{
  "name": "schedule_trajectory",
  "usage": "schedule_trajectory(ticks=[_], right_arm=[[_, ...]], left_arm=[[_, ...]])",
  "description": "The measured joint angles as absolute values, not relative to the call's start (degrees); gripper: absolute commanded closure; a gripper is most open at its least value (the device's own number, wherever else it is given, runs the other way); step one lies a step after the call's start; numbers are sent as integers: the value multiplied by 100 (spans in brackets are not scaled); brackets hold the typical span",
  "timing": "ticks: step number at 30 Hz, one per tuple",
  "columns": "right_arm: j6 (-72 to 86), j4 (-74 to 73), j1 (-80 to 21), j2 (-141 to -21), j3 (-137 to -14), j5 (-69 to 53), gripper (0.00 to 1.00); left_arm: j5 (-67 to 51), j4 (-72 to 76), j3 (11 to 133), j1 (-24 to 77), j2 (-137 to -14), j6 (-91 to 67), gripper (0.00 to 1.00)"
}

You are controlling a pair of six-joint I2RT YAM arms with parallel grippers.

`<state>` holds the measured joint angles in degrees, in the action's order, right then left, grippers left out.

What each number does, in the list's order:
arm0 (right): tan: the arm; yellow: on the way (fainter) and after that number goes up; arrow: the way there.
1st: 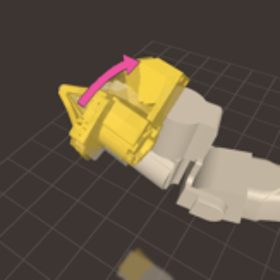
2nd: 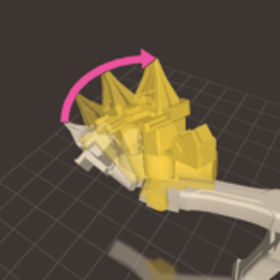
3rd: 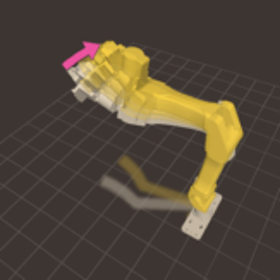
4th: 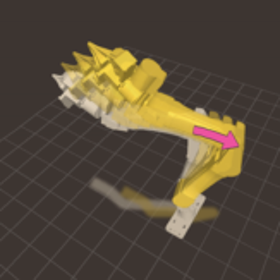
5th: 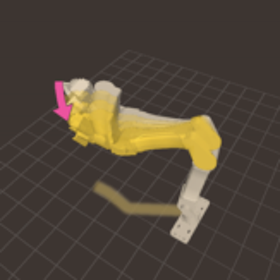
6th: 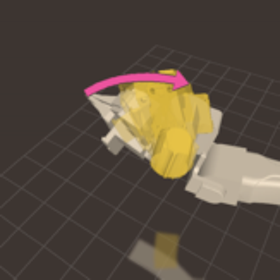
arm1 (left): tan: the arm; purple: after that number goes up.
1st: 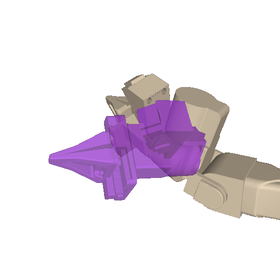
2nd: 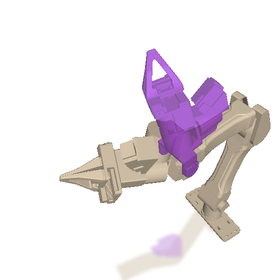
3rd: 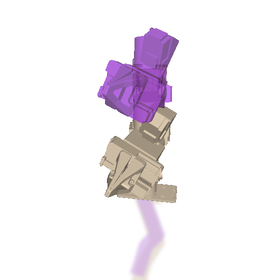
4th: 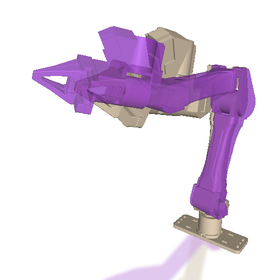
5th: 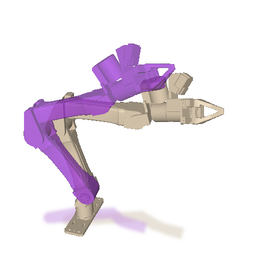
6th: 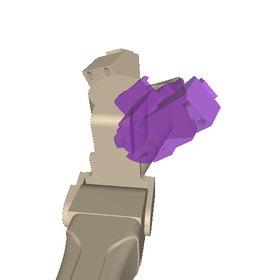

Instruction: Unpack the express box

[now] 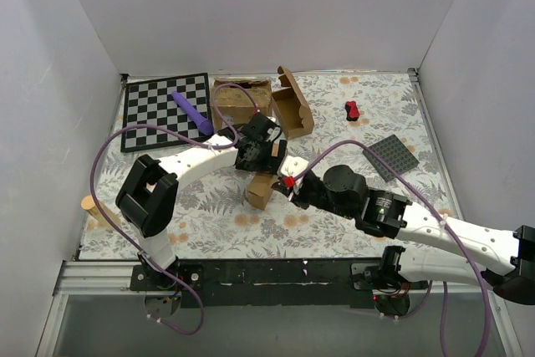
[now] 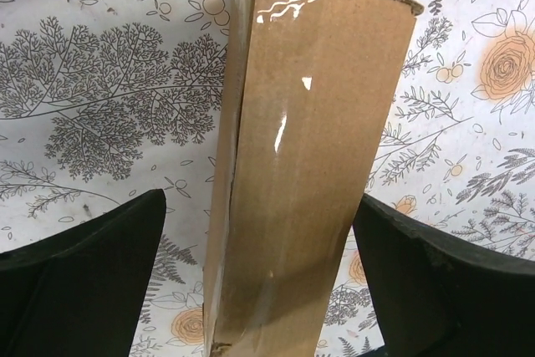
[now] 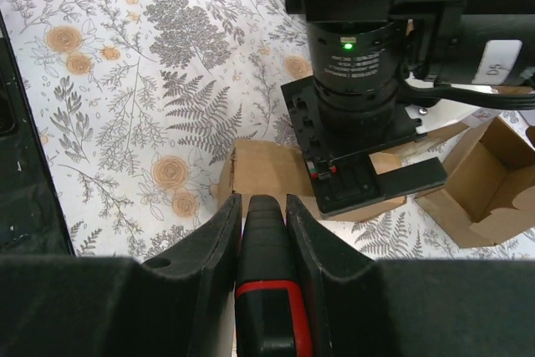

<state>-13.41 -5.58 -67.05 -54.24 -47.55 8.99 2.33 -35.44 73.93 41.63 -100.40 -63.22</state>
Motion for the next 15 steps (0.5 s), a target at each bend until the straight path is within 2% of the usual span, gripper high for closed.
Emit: schedule_trajectory(ticks=[5,15], right_arm=[[-1334,-145,-6936,-5483,-4477,1041,99],[-1332,617,-7111,-5916,-4261,1052,99]], left_arm=[[213,-3542,7461,4163,-10182,-6545,25],[152,-3577,7588,4206,-10521,-6755,30]])
